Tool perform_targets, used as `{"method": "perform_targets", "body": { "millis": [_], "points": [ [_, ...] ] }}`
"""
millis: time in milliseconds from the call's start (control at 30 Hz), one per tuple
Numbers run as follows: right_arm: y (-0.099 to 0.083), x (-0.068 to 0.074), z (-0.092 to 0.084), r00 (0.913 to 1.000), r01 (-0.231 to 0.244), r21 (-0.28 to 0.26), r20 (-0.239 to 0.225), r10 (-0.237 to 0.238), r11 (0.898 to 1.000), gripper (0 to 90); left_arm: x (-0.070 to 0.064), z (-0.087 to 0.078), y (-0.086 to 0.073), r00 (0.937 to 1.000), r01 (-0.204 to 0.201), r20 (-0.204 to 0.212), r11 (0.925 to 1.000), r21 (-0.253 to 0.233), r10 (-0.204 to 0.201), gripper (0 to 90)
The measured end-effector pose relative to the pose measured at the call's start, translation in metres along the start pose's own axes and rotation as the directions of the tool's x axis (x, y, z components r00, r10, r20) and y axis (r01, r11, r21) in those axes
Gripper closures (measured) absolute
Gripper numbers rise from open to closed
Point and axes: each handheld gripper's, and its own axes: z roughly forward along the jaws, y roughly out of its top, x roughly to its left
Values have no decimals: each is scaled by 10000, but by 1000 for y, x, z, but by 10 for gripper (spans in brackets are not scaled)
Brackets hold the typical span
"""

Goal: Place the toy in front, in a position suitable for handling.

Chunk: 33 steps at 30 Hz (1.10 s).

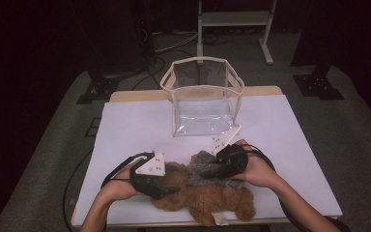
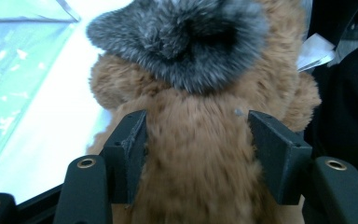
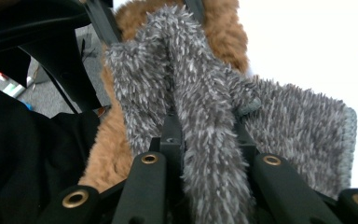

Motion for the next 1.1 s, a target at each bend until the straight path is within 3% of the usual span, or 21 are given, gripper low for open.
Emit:
{"method": "perform_targets", "body": {
  "millis": [167, 233, 267, 367, 500, 633, 767, 867, 967, 1100],
  "points": [
    [-12, -4, -7, 9998, -173, -95, 100, 174, 9998, 729, 4, -22, -17, 9979, 612, -199, 9980, -141, -614, 364],
    [-17, -4, -11, 9995, -259, -123, 156, 261, 9996, 729, 4, -22, -21, 9977, 657, -185, 9978, -29, -658, 364],
    [-20, -5, -13, 9994, -306, -148, 185, 309, 9994, 730, 4, -19, -26, 9961, 887, 18, 9960, -66, -887, 366],
    [-28, -7, -18, 9978, -588, -98, 285, 590, 9982, 730, 2, -9, -29, 9944, 1027, 253, 9946, -133, -1023, 388],
    [-31, -10, -30, 9967, -615, -55, 524, 617, 9981, 729, 0, -2, -29, 9943, 994, 405, 9949, -158, -987, 418],
    [-12, -9, -36, 9970, -216, -343, 738, 241, 9992, 727, -1, 4, -27, 9945, 917, 513, 9957, -118, -910, 430],
    [15, -10, -12, 9993, 162, -168, 344, -156, 9997, 724, -2, 7, -21, 9966, 661, 483, 9978, 84, -665, 431],
    [24, -13, 8, 9996, 273, 242, 29, -274, 9993, 724, -4, 7, -21, 9968, 648, 472, 9979, 72, -651, 430],
    [16, -15, 12, 9999, 135, 504, -22, -134, 9986, 727, -5, 7, -25, 9964, 681, 521, 9975, -162, -672, 430],
    [-6, -21, -5, 9985, -403, 588, 390, 380, 9975, 727, -6, 11, -22, 9970, 610, 485, 9979, -212, -599, 430]
  ]
}}
